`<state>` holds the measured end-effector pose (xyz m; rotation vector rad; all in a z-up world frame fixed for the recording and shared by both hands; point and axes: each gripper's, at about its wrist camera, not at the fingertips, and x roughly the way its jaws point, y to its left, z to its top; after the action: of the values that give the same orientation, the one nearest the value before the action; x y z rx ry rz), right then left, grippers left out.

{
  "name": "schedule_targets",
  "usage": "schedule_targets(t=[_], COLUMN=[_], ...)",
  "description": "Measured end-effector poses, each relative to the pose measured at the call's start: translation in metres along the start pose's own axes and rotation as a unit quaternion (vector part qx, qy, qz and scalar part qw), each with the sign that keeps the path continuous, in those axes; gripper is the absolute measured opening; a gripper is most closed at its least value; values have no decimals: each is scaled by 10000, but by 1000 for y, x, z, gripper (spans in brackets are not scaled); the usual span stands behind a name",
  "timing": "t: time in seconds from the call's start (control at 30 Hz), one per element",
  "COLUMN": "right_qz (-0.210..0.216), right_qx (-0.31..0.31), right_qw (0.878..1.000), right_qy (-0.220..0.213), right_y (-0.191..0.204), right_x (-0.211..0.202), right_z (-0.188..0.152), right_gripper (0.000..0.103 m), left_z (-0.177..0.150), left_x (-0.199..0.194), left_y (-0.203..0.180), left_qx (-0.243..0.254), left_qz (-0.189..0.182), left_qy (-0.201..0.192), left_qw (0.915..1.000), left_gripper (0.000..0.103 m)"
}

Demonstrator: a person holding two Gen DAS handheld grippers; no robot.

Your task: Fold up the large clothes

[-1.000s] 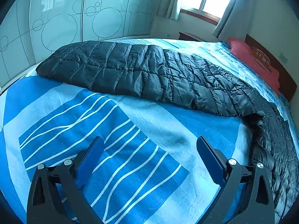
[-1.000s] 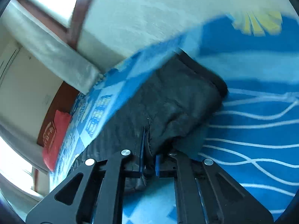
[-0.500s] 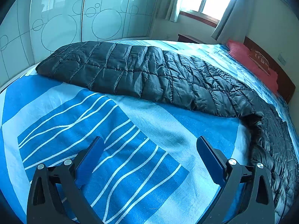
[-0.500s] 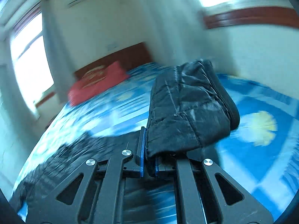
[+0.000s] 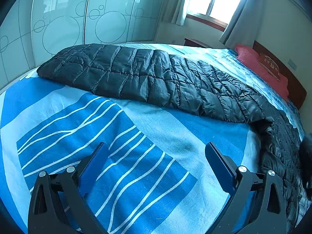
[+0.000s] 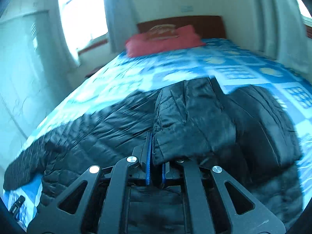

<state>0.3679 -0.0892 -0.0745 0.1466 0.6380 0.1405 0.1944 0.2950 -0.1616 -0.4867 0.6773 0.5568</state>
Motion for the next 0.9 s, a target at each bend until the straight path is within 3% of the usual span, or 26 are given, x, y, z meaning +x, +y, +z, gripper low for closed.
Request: schedule_targets(t=[0.13, 0.27, 0.37, 0.5, 0.63, 0.77, 0.9], right_qz=[125, 237, 427, 893, 1436, 1505, 868], right_qx=[-341, -579, -743, -901, -997, -846, -196], right_qw=[9989, 9962, 9921, 9857, 9788, 9827, 9949], right_qy=[297, 603, 921, 1112, 1066, 665, 475], right_y=[42, 57, 69, 82, 86, 36, -67], right_x=[30, 48, 60, 58, 29, -18, -41], right_z=[-8, -17, -24, -27, -24, -4, 28], right_gripper=[8, 9, 21, 54, 55, 54, 33], left_z=[0, -2, -2, -3, -3, -3, -2], left_x=[-1, -2, -2, -2, -2, -1, -1], left_y=[0, 1, 1, 1, 1, 0, -1], left_qx=[-16, -19, -19, -10, -11, 2, 20], left_qz=[-24, -35, -34, -26, -28, -13, 9], left_qy=[-19, -40, -39, -38, -37, -33, -31], left_qw=[10000, 10000, 10000, 10000, 10000, 10000, 10000], left_gripper=[98, 98, 98, 98, 98, 98, 98])
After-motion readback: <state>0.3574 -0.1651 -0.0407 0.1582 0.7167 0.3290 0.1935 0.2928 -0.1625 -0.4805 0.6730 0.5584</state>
